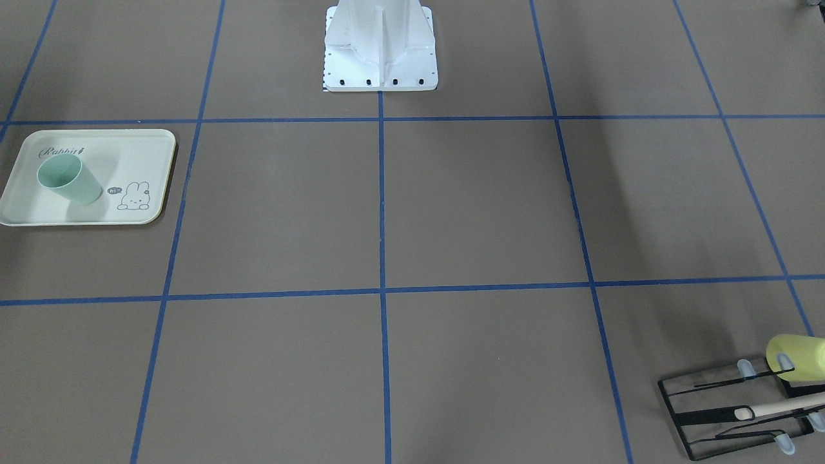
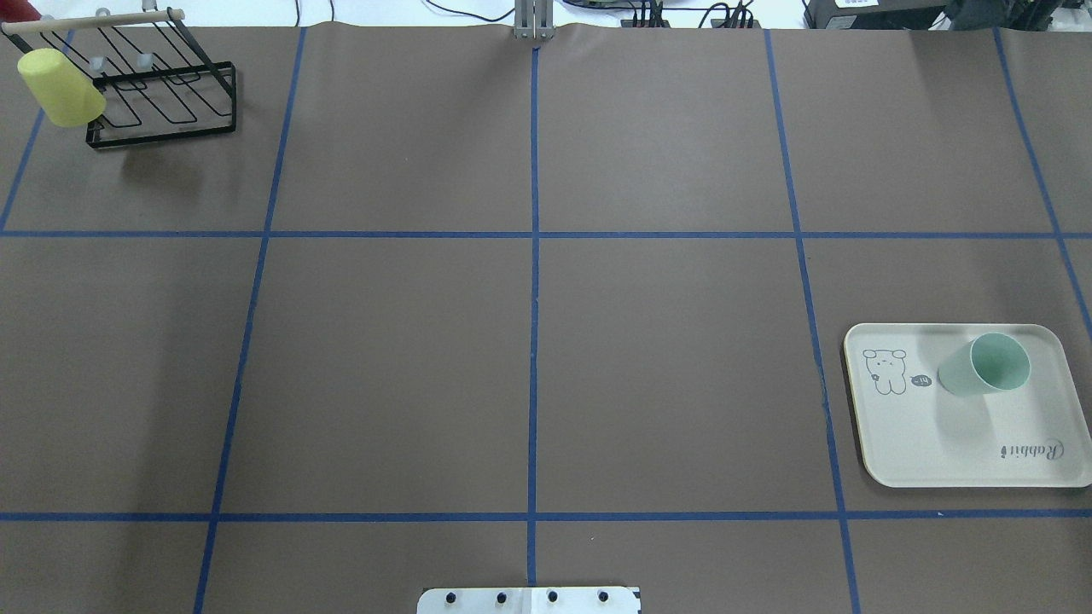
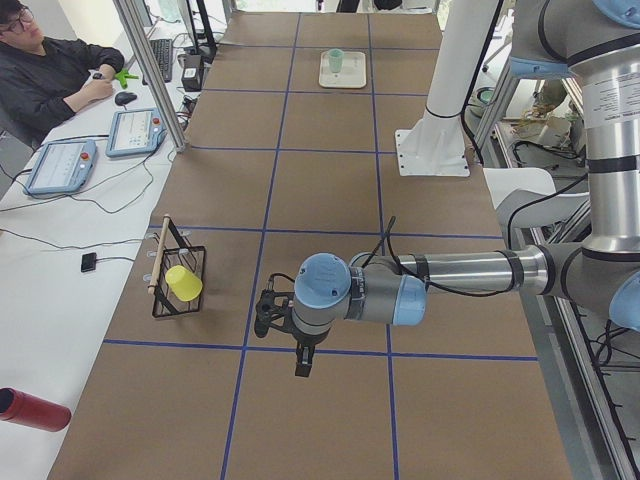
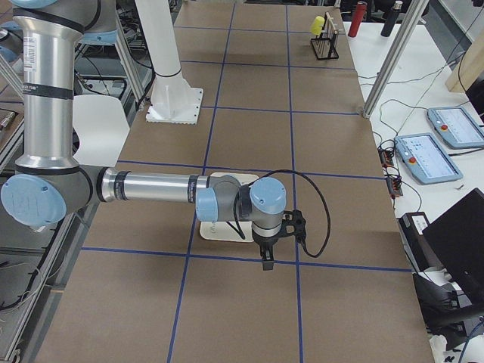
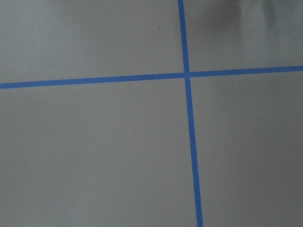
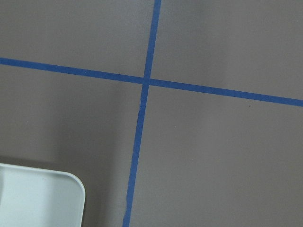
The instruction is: Left arm grabs green cup and hands to right arm on tray
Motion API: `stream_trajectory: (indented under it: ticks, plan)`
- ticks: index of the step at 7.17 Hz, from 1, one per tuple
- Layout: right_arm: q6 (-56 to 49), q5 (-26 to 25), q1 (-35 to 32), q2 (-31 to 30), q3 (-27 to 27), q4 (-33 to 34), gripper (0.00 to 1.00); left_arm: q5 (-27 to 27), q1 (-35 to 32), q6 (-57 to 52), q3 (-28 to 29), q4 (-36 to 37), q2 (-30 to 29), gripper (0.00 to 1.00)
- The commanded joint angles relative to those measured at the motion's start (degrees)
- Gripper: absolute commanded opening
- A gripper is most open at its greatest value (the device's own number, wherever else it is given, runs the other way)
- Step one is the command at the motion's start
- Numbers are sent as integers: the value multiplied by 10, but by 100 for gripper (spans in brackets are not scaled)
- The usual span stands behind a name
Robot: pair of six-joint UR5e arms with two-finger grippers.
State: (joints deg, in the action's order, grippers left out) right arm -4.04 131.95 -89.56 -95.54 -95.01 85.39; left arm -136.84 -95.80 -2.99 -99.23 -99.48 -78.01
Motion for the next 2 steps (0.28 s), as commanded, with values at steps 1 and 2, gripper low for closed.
stream_trajectory:
  ticks: [1,2]
  plan:
    - [0,0,0,0,0,0,100,0,0,0,0,0,0,100]
    - [0,1,0,-1,0,0,100,0,0,0,0,0,0,100]
